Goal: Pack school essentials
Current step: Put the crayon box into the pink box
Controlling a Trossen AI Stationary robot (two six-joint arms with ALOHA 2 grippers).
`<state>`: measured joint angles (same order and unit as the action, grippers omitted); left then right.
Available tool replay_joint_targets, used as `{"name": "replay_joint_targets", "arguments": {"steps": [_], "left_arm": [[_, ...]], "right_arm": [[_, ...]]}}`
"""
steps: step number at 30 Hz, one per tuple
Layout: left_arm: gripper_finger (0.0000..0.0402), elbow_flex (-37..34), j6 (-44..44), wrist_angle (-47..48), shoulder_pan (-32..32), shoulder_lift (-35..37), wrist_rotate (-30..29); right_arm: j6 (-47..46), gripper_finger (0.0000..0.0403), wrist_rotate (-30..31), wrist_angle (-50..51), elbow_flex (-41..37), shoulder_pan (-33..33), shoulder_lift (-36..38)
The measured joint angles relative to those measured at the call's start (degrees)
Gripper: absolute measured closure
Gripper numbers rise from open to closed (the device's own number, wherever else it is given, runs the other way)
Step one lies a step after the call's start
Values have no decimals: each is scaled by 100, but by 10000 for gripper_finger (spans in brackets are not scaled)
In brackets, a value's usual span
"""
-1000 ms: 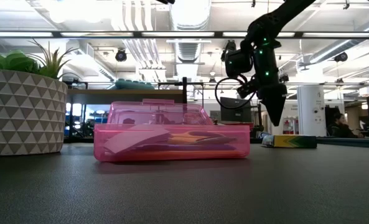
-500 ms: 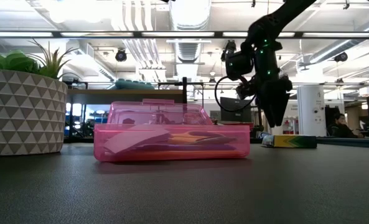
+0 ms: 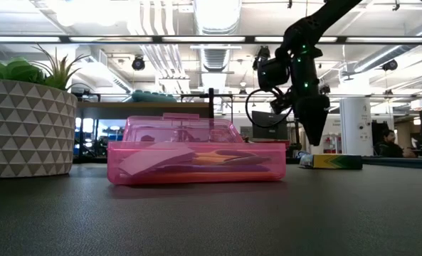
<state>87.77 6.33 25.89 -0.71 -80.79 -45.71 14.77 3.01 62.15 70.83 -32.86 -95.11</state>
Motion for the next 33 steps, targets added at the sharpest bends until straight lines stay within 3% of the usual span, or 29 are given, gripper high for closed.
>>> {"name": "replay_joint_targets", "arguments": {"steps": [33], "left_arm": [[244, 0, 7, 2, 0, 0, 4]], "right_arm": [[-923, 14, -176, -55, -11, -6, 0]]}}
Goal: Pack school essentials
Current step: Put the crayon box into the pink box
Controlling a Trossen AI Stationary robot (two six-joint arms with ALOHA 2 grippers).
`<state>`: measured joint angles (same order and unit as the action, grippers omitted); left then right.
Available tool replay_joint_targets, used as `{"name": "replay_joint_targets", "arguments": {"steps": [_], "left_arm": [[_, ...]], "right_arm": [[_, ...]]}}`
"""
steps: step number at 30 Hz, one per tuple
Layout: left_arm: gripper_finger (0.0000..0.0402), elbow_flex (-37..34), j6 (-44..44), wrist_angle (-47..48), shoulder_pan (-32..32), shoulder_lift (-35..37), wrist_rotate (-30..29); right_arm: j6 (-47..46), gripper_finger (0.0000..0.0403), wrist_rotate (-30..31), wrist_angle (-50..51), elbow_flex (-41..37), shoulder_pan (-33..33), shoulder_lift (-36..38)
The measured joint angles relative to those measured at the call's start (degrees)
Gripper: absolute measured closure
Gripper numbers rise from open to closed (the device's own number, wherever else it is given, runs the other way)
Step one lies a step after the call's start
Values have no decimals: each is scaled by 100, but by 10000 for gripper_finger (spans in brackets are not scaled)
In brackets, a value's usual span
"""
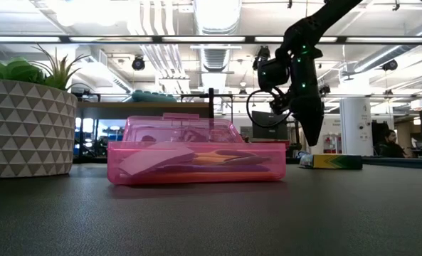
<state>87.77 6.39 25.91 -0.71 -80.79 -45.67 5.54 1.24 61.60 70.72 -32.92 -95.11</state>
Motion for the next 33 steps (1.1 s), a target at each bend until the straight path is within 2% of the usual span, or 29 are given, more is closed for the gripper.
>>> {"name": "replay_joint_targets", "arguments": {"steps": [9, 13, 20, 33], "left_arm": [[244, 0, 0, 0, 0, 0, 2], [244, 0, 0, 0, 0, 0, 2], [244, 0, 2, 0, 0, 0, 2], [244, -2, 2, 0, -2, 0, 2]], "right_arm": [[-100, 9, -187, 103, -44, -12, 0], [369, 8, -422, 111, -201, -67, 1], [1139, 8, -426, -97, -498, -254, 7], [749, 8, -415, -319, -615, -348, 278]]}}
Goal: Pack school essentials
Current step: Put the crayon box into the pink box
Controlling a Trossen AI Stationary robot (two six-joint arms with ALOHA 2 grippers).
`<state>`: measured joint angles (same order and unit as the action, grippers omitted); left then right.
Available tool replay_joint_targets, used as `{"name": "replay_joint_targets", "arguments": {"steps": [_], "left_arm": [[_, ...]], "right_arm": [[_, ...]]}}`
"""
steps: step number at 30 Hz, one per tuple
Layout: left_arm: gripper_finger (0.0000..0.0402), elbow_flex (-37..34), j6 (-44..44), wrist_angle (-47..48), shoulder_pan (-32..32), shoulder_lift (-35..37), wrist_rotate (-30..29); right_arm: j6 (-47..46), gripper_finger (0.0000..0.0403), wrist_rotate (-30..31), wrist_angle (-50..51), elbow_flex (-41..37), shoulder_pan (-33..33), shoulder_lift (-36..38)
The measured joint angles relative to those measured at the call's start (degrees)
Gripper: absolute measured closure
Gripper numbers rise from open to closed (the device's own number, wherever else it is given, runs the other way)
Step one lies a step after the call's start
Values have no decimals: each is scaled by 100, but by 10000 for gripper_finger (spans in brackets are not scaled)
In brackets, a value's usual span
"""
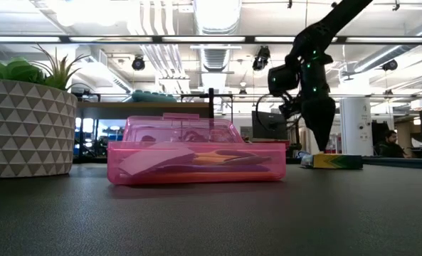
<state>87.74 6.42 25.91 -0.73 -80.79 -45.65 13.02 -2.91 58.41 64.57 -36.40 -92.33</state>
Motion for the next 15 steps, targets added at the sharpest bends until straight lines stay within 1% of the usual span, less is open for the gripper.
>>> {"name": "replay_joint_targets", "arguments": {"steps": [3, 7, 15], "left_arm": [[244, 1, 0, 0, 2, 0, 0], [244, 0, 0, 0, 2, 0, 0], [244, 0, 0, 0, 2, 0, 0]], "right_arm": [[-106, 8, 135, -46, -9, 0, 128], [-87, 8, 153, -133, -57, -6, 131], [372, 7, 186, -389, -125, -15, 131]]}}
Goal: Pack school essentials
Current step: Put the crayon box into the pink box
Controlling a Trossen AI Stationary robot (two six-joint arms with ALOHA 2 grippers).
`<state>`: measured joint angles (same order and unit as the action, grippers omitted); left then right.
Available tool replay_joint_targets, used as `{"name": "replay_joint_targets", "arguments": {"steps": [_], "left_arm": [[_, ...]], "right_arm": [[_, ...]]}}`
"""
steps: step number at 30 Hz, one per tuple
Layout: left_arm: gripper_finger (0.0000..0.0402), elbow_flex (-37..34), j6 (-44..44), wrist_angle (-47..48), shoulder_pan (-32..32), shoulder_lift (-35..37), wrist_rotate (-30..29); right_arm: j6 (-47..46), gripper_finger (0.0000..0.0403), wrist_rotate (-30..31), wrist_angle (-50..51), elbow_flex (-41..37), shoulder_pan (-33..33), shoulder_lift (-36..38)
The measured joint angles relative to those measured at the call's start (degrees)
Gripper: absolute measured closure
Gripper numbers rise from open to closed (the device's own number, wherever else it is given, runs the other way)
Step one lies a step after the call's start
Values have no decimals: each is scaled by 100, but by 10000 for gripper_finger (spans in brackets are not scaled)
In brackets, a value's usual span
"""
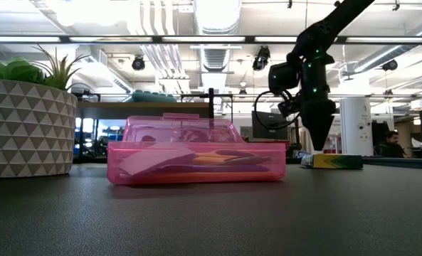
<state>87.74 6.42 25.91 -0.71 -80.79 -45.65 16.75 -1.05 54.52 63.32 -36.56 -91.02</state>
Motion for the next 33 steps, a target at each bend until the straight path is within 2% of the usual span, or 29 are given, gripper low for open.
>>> {"name": "replay_joint_targets", "arguments": {"steps": [7, 14, 33], "left_arm": [[244, 0, 0, 1, 0, 0, 1], [244, 0, 0, 0, 0, 0, 1], [244, 0, 0, 1, -2, 0, 2]], "right_arm": [[634, 7, -203, 133, -125, -24, 0], [979, 7, -97, 75, -184, -24, 0], [993, 7, 89, -603, -717, -24, 0]]}}
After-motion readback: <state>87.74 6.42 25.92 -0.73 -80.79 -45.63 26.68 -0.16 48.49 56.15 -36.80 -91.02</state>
